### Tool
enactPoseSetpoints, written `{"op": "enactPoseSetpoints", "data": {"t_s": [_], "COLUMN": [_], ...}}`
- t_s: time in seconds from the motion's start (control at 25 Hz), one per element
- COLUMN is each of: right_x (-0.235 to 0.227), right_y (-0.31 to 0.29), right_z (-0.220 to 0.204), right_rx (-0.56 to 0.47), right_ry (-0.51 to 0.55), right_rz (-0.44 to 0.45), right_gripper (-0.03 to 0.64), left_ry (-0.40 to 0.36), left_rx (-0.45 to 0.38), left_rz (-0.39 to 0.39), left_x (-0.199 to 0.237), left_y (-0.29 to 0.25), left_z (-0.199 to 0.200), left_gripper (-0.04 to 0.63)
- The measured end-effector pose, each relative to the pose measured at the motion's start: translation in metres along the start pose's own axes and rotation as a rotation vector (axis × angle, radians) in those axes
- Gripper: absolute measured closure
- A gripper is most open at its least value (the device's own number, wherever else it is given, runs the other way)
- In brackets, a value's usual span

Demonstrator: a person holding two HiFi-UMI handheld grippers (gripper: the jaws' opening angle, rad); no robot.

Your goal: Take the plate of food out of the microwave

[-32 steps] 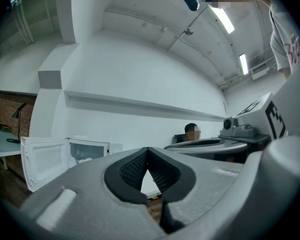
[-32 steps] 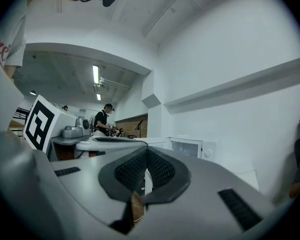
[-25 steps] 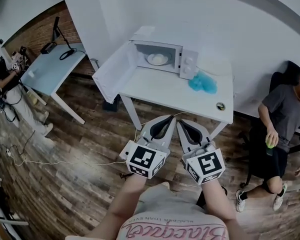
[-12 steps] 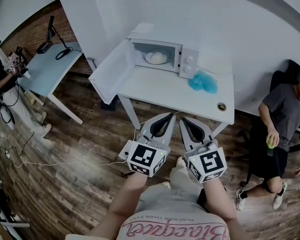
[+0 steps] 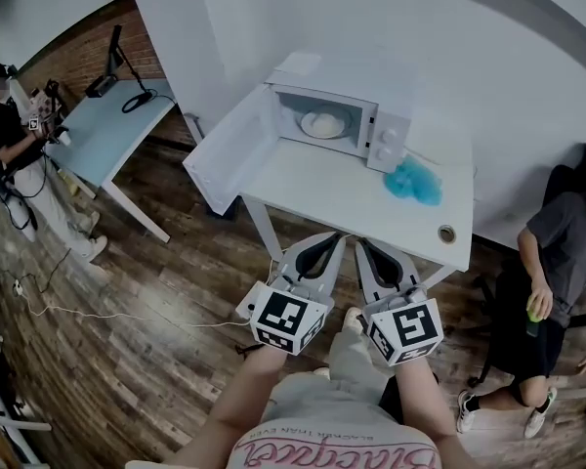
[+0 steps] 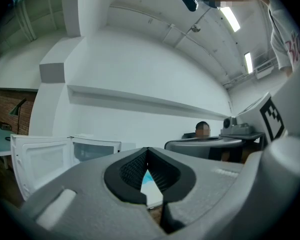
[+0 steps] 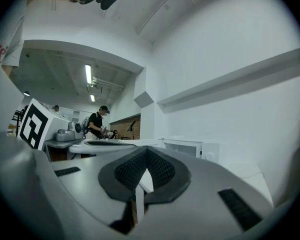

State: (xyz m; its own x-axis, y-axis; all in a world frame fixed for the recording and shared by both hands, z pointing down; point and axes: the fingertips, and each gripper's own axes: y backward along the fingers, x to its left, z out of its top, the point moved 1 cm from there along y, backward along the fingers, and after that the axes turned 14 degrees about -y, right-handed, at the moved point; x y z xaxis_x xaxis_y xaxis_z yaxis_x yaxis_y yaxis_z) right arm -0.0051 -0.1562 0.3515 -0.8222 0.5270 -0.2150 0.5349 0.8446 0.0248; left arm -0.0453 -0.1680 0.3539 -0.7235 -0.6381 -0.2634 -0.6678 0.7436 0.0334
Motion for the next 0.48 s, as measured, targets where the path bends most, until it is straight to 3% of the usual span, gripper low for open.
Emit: {"op": "enactPoseSetpoints", "data": {"t_s": [0.28,0.48], "right_x": [-0.027,-0.055], "right_y": [-0.033,-0.060], "right_z": [0.003,0.008], "right_rx": [0.011,0.014], "right_ry": [-0.009,-0.031], "right_rz": [0.011,0.013], "right_gripper": [0.607,0.607], "left_ry": [0.012,0.010], "left_rx": [0.038,0.061], "left_rz": [0.044,0.035], "left_x": [0.028,0.043], "left_y": [-0.033,-0.069], "left_z": [-0.011,-0.018], "left_gripper": [0.589,0.589]}}
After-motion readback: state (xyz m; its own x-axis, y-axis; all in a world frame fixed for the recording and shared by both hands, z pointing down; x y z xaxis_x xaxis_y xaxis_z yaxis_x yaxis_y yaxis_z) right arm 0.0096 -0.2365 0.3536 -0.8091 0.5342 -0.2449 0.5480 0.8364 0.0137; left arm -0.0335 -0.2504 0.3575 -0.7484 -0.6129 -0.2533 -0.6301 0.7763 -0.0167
